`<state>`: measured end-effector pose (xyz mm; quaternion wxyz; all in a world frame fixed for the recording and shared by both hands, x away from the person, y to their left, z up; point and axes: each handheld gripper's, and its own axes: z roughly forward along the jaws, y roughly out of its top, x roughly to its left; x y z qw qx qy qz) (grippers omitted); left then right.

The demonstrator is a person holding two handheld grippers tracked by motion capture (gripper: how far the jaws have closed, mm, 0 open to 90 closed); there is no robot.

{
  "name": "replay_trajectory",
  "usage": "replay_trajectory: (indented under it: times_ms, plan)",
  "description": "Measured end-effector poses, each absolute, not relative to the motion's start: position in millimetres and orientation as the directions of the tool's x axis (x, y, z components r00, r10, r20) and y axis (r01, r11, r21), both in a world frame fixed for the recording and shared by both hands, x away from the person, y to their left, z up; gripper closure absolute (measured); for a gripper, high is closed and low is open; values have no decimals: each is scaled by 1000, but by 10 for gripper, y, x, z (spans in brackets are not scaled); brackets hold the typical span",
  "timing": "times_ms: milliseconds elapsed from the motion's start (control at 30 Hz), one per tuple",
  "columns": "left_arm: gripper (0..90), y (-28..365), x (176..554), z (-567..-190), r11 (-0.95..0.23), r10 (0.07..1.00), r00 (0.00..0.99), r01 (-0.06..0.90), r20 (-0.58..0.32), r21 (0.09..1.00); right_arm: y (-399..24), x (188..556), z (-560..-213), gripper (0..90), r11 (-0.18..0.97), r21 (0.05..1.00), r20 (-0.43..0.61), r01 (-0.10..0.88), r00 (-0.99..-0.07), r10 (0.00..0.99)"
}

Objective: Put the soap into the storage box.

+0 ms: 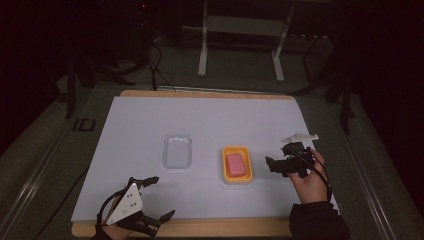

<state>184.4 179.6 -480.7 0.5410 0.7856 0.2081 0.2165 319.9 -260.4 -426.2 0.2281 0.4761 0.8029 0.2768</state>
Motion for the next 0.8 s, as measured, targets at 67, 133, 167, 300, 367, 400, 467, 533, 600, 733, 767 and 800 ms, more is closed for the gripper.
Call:
replay_trajectory:
  times_ms: [67, 133, 167, 300, 367, 400, 467, 533, 600, 733, 767, 800]
  plan:
    - [6, 1795, 1845, -4808, -329, 561, 820, 93, 115, 940, -2662, 3165, -4312, 123, 395, 679, -111, 618, -446, 888]
    - [6, 1794, 1846, -4809, -330, 561, 820, 93, 116, 939, -2692, 3148, -4340, 122, 395, 684, -112, 613, -447, 887]
    - [6, 1789, 1847, -4811, -331, 561, 820, 93, 116, 939, -2712, 3136, -4359, 122, 392, 687, -108, 612, -448, 887]
    - [5, 1790, 1846, -4810, -332, 561, 820, 93, 117, 939, -2850, 3069, -4492, 122, 379, 695, -107, 612, -432, 895]
    - [6, 1791, 1847, -4810, -331, 560, 820, 93, 116, 939, -2878, 3060, -4517, 122, 374, 696, -105, 613, -428, 898]
    - [6, 1791, 1847, -4810, -331, 560, 820, 94, 115, 939, -2939, 3039, -4565, 122, 360, 708, -99, 608, -420, 902]
    - [6, 1789, 1849, -4812, -330, 560, 821, 95, 113, 939, -2991, 3024, -4613, 121, 347, 712, -82, 610, -419, 904]
    - [6, 1788, 1848, -4812, -330, 559, 821, 96, 112, 939, -3016, 3010, -4648, 122, 336, 715, -68, 613, -417, 906]
    - [6, 1791, 1847, -4810, -331, 559, 822, 95, 114, 939, -3019, 2989, -4665, 122, 340, 712, -68, 614, -422, 904]
    - [6, 1792, 1847, -4811, -332, 558, 822, 95, 114, 939, -3017, 2936, -4670, 122, 361, 733, -83, 577, -450, 889]
    - [6, 1791, 1848, -4811, -332, 558, 822, 96, 113, 938, -3022, 2928, -4670, 122, 366, 736, -87, 570, -457, 885]
    - [6, 1789, 1848, -4812, -331, 557, 823, 96, 112, 939, -3029, 2920, -4674, 122, 373, 737, -88, 564, -466, 880]
